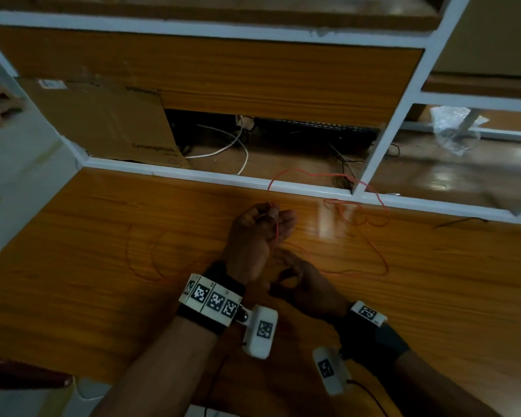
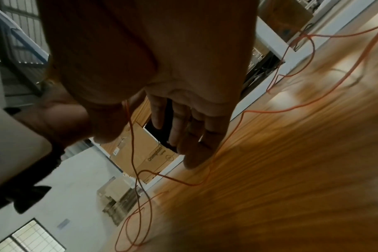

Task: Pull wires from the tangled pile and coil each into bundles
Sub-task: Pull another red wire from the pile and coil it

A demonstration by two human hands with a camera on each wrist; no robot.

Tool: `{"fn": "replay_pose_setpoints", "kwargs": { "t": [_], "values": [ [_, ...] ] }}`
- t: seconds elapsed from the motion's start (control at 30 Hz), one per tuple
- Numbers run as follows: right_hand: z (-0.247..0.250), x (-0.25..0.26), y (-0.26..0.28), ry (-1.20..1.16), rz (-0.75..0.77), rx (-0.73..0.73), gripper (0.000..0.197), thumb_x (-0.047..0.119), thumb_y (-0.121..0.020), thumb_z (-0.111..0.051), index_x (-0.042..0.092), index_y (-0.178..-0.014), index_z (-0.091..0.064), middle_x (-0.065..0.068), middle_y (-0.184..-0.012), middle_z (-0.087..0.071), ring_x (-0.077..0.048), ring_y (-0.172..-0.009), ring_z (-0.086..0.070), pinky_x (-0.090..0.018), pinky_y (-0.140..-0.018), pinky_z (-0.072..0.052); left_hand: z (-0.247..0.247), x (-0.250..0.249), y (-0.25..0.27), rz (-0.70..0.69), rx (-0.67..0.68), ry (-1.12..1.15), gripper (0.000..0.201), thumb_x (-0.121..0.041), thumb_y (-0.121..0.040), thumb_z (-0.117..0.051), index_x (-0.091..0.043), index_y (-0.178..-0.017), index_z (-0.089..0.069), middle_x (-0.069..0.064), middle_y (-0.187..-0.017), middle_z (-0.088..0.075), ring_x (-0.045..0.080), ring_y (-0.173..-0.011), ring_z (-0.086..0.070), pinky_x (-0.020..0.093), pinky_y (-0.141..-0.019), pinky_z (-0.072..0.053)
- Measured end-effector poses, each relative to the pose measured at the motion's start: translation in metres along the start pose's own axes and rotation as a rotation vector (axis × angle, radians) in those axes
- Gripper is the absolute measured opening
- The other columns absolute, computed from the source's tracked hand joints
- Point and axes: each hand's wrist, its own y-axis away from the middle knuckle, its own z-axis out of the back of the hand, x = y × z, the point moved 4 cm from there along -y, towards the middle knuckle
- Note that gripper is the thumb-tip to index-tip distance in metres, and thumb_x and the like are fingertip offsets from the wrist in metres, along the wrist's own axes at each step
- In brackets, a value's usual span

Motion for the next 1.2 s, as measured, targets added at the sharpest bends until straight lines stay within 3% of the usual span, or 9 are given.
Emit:
{"fn": "replay_pose_setpoints", "kwargs": {
  "t": [0.07,0.17,0.33,0.47,0.53,0.7,0.83,1.0,1.2],
  "values": [
    [-0.004,-0.001,-0.007,-0.036,0.009,0.017,0.041,0.037,-0.092,-0.072,0.035,-0.132,-0.061,0.004,-0.127,-0.068,-0.016,-0.108,-0.069,-0.040,-0.079,-0.062,-0.010,0.005,-0.001,0.044,0.050,0.004,0.011,-0.010,-0.103,-0.048,-0.005,-0.110,-0.056,0.021,-0.118,-0.069,0.030,-0.113,-0.068,0.040,-0.099,-0.053],
    [-0.013,-0.002,-0.011,-0.259,0.065,-0.008,0.023,0.001,-0.098,-0.058,0.014,-0.109,-0.074,-0.023,-0.110,-0.072,-0.044,-0.102,-0.068,-0.052,-0.081,-0.058,-0.016,0.008,-0.001,0.076,0.090,-0.067,0.019,-0.011,-0.103,-0.049,-0.004,-0.120,-0.050,0.017,-0.121,-0.069,0.027,-0.118,-0.065,0.040,-0.104,-0.049],
    [0.025,-0.003,0.011,-0.491,-0.058,-0.328,0.024,0.014,-0.103,-0.057,-0.008,-0.106,-0.064,-0.018,-0.099,-0.077,-0.028,-0.089,-0.073,-0.038,-0.071,-0.057,0.005,-0.011,0.012,0.037,0.167,-0.788,0.058,-0.035,-0.095,-0.063,-0.028,-0.147,-0.038,-0.005,-0.138,-0.057,0.010,-0.122,-0.056,0.030,-0.094,-0.051],
    [0.082,0.005,0.017,-0.553,-0.028,-0.504,0.033,0.030,-0.105,-0.055,-0.001,-0.099,-0.066,-0.017,-0.092,-0.074,-0.024,-0.080,-0.069,-0.033,-0.064,-0.055,0.031,0.029,0.031,0.120,0.261,-1.016,0.035,-0.032,-0.099,-0.058,-0.019,-0.131,-0.057,-0.008,-0.115,-0.063,-0.012,-0.088,-0.060,0.008,-0.070,-0.047],
    [0.111,0.010,0.012,-0.590,-0.034,-0.606,0.035,0.035,-0.105,-0.054,0.004,-0.094,-0.065,-0.013,-0.086,-0.070,-0.023,-0.077,-0.067,-0.033,-0.063,-0.052,0.044,0.049,0.037,0.156,0.199,-0.957,0.027,-0.023,-0.098,-0.062,-0.009,-0.121,-0.063,-0.008,-0.100,-0.065,-0.014,-0.073,-0.061,0.007,-0.065,-0.047],
    [0.136,0.024,0.001,-0.700,-0.053,-0.608,0.028,0.035,-0.105,-0.054,0.013,-0.092,-0.065,-0.002,-0.079,-0.066,-0.018,-0.070,-0.064,-0.031,-0.063,-0.052,0.046,0.050,0.034,0.059,0.084,-0.741,0.035,-0.024,-0.089,-0.073,-0.028,-0.121,-0.061,0.002,-0.113,-0.070,0.009,-0.099,-0.069,0.026,-0.084,-0.058],
    [0.110,0.038,-0.009,-0.607,-0.061,-0.509,0.030,0.032,-0.105,-0.057,0.003,-0.105,-0.065,-0.008,-0.080,-0.067,-0.020,-0.067,-0.062,-0.028,-0.057,-0.051,0.012,0.041,0.034,0.081,0.240,-0.585,0.041,-0.030,-0.095,-0.066,-0.025,-0.134,-0.056,0.001,-0.123,-0.068,0.014,-0.110,-0.066,0.030,-0.087,-0.058],
    [0.097,0.054,-0.008,-0.492,-0.059,-0.472,0.030,0.031,-0.104,-0.061,0.001,-0.102,-0.067,-0.010,-0.081,-0.071,-0.021,-0.068,-0.066,-0.030,-0.060,-0.053,-0.016,0.055,0.022,0.004,0.170,-0.626,0.008,-0.016,-0.091,-0.071,-0.023,-0.092,-0.070,0.004,-0.094,-0.076,0.018,-0.083,-0.073,0.026,-0.064,-0.055],
    [0.115,0.029,0.068,-0.206,-0.187,-0.374,0.041,0.061,-0.095,-0.058,0.029,-0.114,-0.076,-0.001,-0.111,-0.078,-0.019,-0.109,-0.071,-0.050,-0.093,-0.057,-0.021,0.051,0.013,0.052,0.053,-0.244,0.006,-0.010,-0.094,-0.065,-0.010,-0.088,-0.067,0.011,-0.086,-0.075,0.028,-0.085,-0.073,0.034,-0.072,-0.061]
  ]
}}
